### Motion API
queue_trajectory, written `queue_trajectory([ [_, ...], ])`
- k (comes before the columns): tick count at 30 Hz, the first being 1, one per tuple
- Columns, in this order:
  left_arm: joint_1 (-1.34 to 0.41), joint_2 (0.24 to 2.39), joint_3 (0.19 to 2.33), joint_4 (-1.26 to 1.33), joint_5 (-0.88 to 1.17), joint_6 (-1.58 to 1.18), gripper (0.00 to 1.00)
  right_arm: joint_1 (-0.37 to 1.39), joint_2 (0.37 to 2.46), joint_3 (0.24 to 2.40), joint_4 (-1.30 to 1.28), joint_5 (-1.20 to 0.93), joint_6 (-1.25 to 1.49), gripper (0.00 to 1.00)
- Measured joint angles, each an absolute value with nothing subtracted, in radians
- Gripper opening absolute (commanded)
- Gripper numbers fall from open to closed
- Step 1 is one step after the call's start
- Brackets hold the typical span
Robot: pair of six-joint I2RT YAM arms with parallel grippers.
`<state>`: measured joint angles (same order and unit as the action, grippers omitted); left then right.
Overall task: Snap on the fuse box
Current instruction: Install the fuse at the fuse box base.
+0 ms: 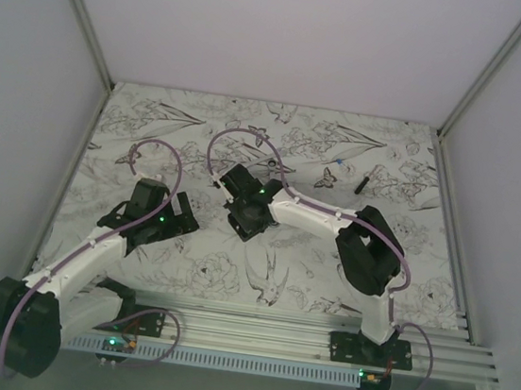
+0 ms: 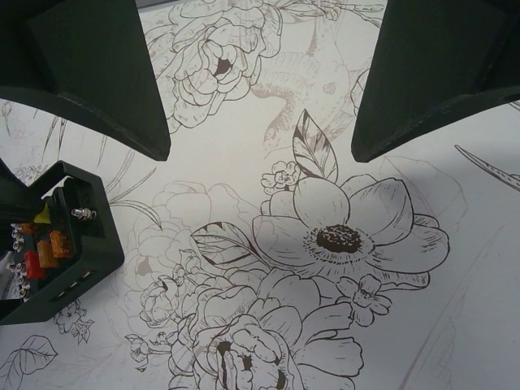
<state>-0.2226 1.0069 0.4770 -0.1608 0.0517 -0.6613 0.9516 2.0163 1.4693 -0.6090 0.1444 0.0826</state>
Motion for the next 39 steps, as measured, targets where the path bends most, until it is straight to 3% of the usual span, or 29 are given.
queue_trajectory([
  [23, -0.223, 0.965, 0.471, -0.161, 0.058, -0.661, 1.0, 0.949, 1.956, 1.423, -0.597, 0.124, 0.094, 0.01],
  [32, -0.223, 0.947, 0.469, -0.161, 0.063, -0.661, 1.0, 0.949, 1.916, 1.394, -0.657, 0.097, 0.117, 0.15],
  [39, -0.223, 0.941, 0.466, -0.161, 0.063, -0.661, 1.0, 0.949, 1.869, 1.393, -0.656, 0.09, 0.127, 0.32],
])
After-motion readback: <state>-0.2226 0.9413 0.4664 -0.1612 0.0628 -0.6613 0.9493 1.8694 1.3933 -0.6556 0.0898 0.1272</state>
